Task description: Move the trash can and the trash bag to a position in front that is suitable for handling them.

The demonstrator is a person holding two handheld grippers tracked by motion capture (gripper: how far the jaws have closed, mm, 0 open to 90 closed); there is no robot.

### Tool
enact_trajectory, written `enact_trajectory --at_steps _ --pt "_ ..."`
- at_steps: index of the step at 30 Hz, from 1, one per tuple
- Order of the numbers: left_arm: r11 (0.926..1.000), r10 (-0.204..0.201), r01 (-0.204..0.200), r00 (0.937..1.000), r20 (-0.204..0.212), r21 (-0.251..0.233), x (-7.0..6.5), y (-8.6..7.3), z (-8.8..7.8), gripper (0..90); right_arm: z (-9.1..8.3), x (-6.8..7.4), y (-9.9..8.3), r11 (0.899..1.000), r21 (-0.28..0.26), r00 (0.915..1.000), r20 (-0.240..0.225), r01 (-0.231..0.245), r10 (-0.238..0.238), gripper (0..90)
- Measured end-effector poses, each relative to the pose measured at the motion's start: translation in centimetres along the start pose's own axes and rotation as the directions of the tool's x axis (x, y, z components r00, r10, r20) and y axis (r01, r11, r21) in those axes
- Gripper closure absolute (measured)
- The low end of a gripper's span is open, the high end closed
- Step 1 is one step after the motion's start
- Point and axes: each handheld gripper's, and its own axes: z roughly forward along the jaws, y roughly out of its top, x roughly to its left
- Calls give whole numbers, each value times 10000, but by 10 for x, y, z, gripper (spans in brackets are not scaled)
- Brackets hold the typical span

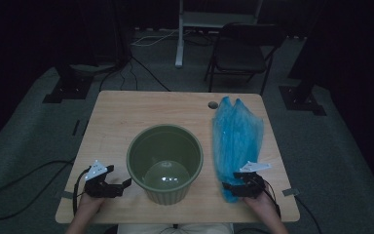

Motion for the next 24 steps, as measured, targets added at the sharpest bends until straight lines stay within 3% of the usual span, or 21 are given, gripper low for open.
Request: enact_trajectory --at_steps 4,6,7,8,10,11,14,16,18,21,24 --pt "9998 -127 126 9999 -75 -133 2 -2 0 26 -27 -12 0 9883 -1265 9959 209 -849 882 194" --pt "9999 -39 39 10000 -55 -113 2 -3 0 26 -41 -22 8 9776 -1851 9914 644 -1002 1138 211" --pt "10000 4 -5 10000 -71 -70 2 -4 0 26 -44 -27 11 9754 -1898 9906 559 -1123 1249 312" --pt "10000 41 -42 10000 -77 -60 2 -4 0 26 -47 -33 15 9756 -1819 9910 294 -1228 1302 326" --pt "10000 -23 23 10000 15 -86 2 -5 0 26 -54 -45 23 9694 -1968 9871 343 -1470 1566 274" --pt "10000 11 -11 10000 -16 -77 1 -5 0 26 -57 -50 28 9663 -2110 9846 612 -1478 1639 225" --pt "10000 3 -3 10000 -20 -8 2 -6 0 26 -56 -78 35 9473 -2395 9656 967 -2128 2413 180" --pt "10000 69 -69 10000 -63 29 1 -7 0 26 -50 -103 36 9266 -2479 9395 1230 -2829 3198 151" --pt "9999 114 -114 9999 59 38 1 -8 -1 26 -42 -122 37 9167 -2346 9191 1522 -3235 3634 151" --pt "9998 195 -196 9997 159 38 1 -8 -3 26 -29 -143 36 9018 -2212 8955 1714 -3712 4106 151" --pt "9999 106 -106 9999 102 -48 3 -9 -6 26 -20 -153 35 8961 -2047 8845 1810 -3938 4301 152"
